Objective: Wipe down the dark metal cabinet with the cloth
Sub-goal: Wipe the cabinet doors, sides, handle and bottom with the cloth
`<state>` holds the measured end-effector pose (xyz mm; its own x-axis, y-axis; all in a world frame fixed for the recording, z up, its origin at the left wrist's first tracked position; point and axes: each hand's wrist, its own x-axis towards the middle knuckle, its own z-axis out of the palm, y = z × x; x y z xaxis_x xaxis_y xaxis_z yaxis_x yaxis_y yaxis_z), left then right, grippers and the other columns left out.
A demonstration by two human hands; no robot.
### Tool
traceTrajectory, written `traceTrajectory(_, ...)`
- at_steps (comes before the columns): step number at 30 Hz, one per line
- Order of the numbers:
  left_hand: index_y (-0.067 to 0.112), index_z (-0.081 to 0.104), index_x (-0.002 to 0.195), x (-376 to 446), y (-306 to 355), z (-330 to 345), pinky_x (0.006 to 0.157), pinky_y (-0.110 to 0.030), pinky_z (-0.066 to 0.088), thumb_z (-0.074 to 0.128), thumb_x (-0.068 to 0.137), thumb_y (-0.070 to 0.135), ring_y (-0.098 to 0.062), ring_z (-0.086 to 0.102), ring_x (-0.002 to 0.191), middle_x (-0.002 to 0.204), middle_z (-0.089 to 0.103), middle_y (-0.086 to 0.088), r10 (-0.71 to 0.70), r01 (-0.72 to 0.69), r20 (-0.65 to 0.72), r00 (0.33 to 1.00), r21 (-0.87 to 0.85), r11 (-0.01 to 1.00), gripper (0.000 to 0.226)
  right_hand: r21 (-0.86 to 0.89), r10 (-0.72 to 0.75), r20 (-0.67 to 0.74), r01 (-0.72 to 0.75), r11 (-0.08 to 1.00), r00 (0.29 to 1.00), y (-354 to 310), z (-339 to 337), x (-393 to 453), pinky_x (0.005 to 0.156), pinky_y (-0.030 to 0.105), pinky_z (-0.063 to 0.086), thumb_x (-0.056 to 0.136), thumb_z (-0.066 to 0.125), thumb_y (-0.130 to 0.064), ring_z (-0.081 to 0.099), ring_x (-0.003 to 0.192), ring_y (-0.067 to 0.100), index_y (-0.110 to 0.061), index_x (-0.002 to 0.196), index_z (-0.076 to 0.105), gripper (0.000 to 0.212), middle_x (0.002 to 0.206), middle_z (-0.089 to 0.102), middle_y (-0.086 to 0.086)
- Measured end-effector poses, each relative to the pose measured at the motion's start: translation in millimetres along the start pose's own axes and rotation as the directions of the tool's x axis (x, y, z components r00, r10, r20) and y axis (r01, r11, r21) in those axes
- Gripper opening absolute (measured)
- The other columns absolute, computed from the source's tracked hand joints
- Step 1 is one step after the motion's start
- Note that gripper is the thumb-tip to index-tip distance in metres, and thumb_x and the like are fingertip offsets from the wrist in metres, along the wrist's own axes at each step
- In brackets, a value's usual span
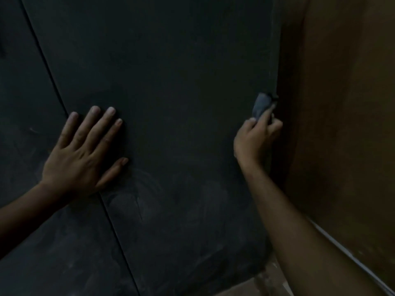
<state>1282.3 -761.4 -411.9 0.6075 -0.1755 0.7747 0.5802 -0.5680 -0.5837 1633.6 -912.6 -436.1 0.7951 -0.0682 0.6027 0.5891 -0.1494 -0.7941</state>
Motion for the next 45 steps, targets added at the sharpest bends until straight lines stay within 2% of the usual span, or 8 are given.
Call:
traceTrajectory(5,0.008,0.028,0.164,0,1,-1,0.13,-0.056,0.015,0.048,0.101,0.056,-0.034,0.02,0.161,0.174,0.021,-0.012,-0.01,0.01,0.019,1.0,-0.004,1.0,0.082,-0.068,-0.233,0.06,0.237,0.969,0.971,21,-8,-37,0.091,0.033,0.037,0.107,0.045,-0.03,0.047,0.11,0.029,-0.004,0.152,0.041,0.053,0.133,0.046,0.024)
traceTrajectory(12,0.008,0.027,0.165,0,0,-1,0.129,-0.058,0.015,0.05,0.101,0.055,-0.034,0.019,0.161,0.174,0.02,-0.013,-0.013,0.012,0.035,0.999,0.009,1.0,0.083,-0.088,0.517,0.218,-0.511,0.855,0.828,103,-14,-121,0.102,0.039,0.035,0.109,0.04,-0.028,0.046,0.123,0.045,0.001,0.155,0.03,0.056,0.145,0.034,0.032)
traceTrajectory(16,0.007,0.027,0.165,0,1,0,0.13,-0.057,0.015,0.05,0.102,0.054,-0.034,0.02,0.161,0.174,0.02,-0.013,-0.009,0.009,0.025,1.0,0.006,1.0,0.081,0.033,0.056,0.145,-0.062,0.998,0.988,22,5,-110,0.101,0.039,0.036,0.097,0.048,-0.022,0.045,0.115,0.037,-0.002,0.157,0.029,0.066,0.136,0.041,0.025)
traceTrajectory(20,0.007,0.027,0.165,-2,1,0,0.13,-0.056,0.014,0.051,0.102,0.054,-0.034,0.02,0.161,0.174,0.02,-0.013,-0.01,0.01,0.024,1.0,0.027,1.0,0.082,-0.005,-0.49,0.398,0.536,0.844,0.775,45,-14,-178,0.093,0.049,0.052,0.088,0.061,-0.01,0.049,0.111,0.039,-0.022,0.156,0.037,0.073,0.139,0.044,0.023)
traceTrajectory(26,0.007,0.026,0.165,0,1,-2,0.13,-0.056,0.013,0.051,0.102,0.054,-0.034,0.018,0.161,0.174,0.019,-0.013,-0.014,0.014,0.035,0.999,0.014,1.0,0.082,0.147,-0.048,0.23,0.014,0.989,0.972,63,-31,-141,0.103,0.018,0.037,0.092,0.057,0.014,0.049,0.115,0.023,-0.009,0.15,0.047,0.063,0.141,0.038,0.027)
traceTrajectory(34,0.007,0.023,0.166,1,-1,-6,0.131,-0.054,0.01,0.041,0.107,0.05,-0.032,0.014,0.162,0.175,0.015,-0.012,0.001,0.0,0.079,0.997,-0.014,1.0,0.074,0.086,-0.566,0.47,0.603,0.793,0.677,63,-31,-216,0.083,0.055,0.058,0.07,0.075,0.014,0.059,0.104,0.047,-0.022,0.134,0.067,0.073,0.125,0.062,0.027)
traceTrajectory(40,0.008,0.025,0.165,5,-3,-15,0.131,-0.052,0.01,0.035,0.108,0.041,-0.031,0.015,0.162,0.174,0.018,-0.013,0.003,0.005,0.083,0.997,-0.103,0.995,0.067,0.043,-0.264,0.207,0.261,0.964,0.942,-6,-5,-155,0.095,0.047,0.048,0.084,0.065,0.007,0.052,0.11,0.042,-0.016,0.145,0.056,0.066,0.132,0.05,0.026)
traceTrajectory(45,0.005,0.032,0.162,-1,-26,-30,0.13,-0.054,0.016,0.037,0.106,0.03,-0.034,0.021,0.16,0.172,0.025,-0.015,0.139,-0.118,0.151,0.979,-0.145,0.982,0.062,0.128,-0.772,0.4,0.804,0.581,0.494,-24,1,-238,0.082,0.045,0.052,0.08,0.056,-0.008,0.049,0.106,0.035,-0.034,0.148,0.05,0.074,0.137,0.039,0.013)
